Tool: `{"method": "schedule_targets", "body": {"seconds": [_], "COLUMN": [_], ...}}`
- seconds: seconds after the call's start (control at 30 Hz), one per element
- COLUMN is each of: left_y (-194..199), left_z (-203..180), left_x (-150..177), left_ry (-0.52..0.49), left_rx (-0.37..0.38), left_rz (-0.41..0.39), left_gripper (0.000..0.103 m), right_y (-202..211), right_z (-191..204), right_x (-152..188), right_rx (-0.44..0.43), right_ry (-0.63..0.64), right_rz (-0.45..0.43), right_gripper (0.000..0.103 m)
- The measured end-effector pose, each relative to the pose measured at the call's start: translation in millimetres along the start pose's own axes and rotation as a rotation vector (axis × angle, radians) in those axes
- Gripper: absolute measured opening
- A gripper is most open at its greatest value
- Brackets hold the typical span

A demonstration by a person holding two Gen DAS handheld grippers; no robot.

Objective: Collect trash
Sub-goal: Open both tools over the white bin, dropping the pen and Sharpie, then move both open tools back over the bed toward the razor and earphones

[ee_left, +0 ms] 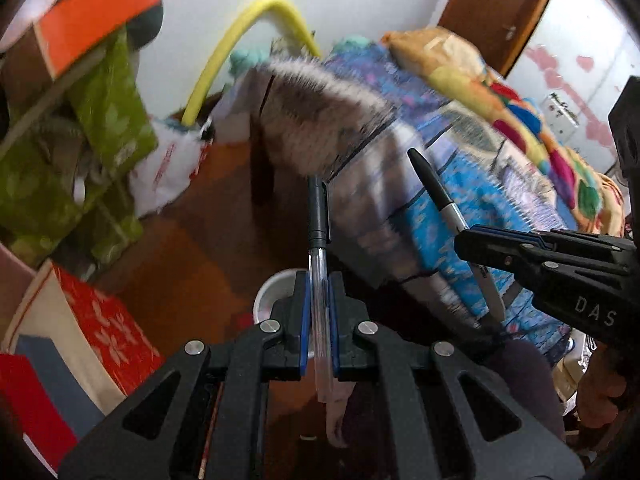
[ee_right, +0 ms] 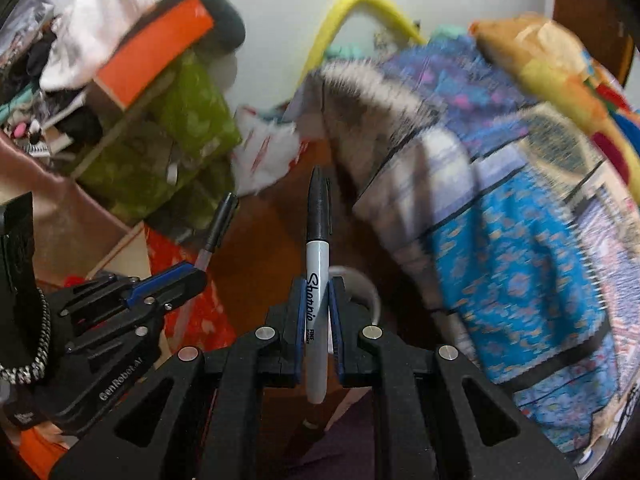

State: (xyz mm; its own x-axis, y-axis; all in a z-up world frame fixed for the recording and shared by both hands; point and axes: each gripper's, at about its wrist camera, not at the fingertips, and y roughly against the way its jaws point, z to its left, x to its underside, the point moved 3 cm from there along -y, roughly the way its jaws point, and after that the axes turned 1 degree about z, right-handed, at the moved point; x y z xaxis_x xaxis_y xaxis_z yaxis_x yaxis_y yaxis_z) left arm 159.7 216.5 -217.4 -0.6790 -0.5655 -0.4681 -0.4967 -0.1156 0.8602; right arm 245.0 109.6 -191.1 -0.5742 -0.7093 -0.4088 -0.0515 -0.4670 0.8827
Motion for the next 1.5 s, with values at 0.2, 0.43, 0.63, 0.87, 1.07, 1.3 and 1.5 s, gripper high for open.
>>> {"method": "schedule_targets", "body": {"seconds": [0.2,0.43,0.63,0.87,1.07,1.3,1.5], "left_y": [-44,-88,-101,-107,-93,-54,-12], "left_z": [16,25,16,2,-7,-23,-46], "left_x": [17,22,11,-3,-7,-12,-21], "left_ry": [0.055,0.094,0.065,0.038,0.03,0.001,-0.034], "left_rx": [0.009,0.003,0.005,-0.028,-0.039,-0.052,-0.058], "left_rz": [0.109,0.205,0.212,0.208,0.185,0.114,0.023], "left_gripper": [0.007,0.007,0.007,0.015,0.025,0.025,0.025], "right_y": [-50,-92,-95,-70,-45,-5,40], "right_z": [0,-9,-11,-16,-25,-37,-51], "right_x": [5,-3,-14,-16,-10,-4,2], "right_rx": [-0.01,-0.048,-0.024,0.035,0.032,0.054,0.072], "right_ry": [-0.011,-0.051,-0.017,0.036,0.016,0.012,-0.004], "right_rz": [0.125,0.214,0.223,0.153,0.119,0.044,-0.043], "right_gripper": [0.011,0.011,0.037,0.038,0.038,0.038,0.038]}}
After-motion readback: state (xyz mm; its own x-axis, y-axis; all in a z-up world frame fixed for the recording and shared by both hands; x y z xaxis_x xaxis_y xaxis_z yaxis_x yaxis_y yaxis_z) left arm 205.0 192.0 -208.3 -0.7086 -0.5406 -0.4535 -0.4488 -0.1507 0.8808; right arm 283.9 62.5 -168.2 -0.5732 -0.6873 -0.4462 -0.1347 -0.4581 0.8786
